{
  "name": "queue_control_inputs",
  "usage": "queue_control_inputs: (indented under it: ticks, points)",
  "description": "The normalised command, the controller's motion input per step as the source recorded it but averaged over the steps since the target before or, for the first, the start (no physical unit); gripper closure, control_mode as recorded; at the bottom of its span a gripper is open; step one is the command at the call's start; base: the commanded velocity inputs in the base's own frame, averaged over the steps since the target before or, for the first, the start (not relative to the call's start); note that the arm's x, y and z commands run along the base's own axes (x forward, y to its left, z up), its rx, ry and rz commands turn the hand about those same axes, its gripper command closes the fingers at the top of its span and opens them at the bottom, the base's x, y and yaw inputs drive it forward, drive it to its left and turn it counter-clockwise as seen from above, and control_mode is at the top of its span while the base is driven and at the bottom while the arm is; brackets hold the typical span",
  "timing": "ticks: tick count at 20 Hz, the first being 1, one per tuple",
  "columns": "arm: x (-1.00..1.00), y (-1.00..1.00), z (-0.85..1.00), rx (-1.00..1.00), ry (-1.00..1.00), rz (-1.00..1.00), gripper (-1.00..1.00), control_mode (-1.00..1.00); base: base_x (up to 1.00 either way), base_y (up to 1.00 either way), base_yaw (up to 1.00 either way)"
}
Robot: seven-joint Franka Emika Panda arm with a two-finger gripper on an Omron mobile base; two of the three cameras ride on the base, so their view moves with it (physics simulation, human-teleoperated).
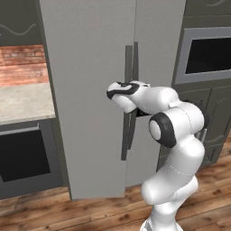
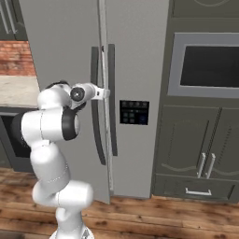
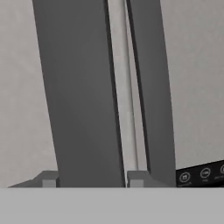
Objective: Retrieve the chicken drumstick from the fridge and place it on the saucepan with marinade on the stove.
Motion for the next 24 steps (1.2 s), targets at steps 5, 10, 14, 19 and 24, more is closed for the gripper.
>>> queue_control_inputs:
  ticks: [5, 10, 14, 19, 24]
  points:
    - [-0.30, 0.24, -0.04, -0.01, 0.12, 0.00, 1.00, -1.00, 0.00, 0.00, 0.00]
    - [-0.41, 0.40, -0.08, -0.03, 0.01, -0.02, 1.00, -1.00, 0.00, 0.00, 0.00]
    - [-0.43, 0.50, -0.04, 0.00, 0.01, -0.08, 1.00, -1.00, 0.00, 0.00, 0.00]
    - [-0.36, 0.59, -0.03, 0.00, 0.06, -0.10, 1.00, -1.00, 0.00, 0.00, 0.00]
    - [-0.39, 0.59, 0.00, 0.00, 0.14, -0.10, 1.00, -1.00, 0.00, 0.00, 0.00]
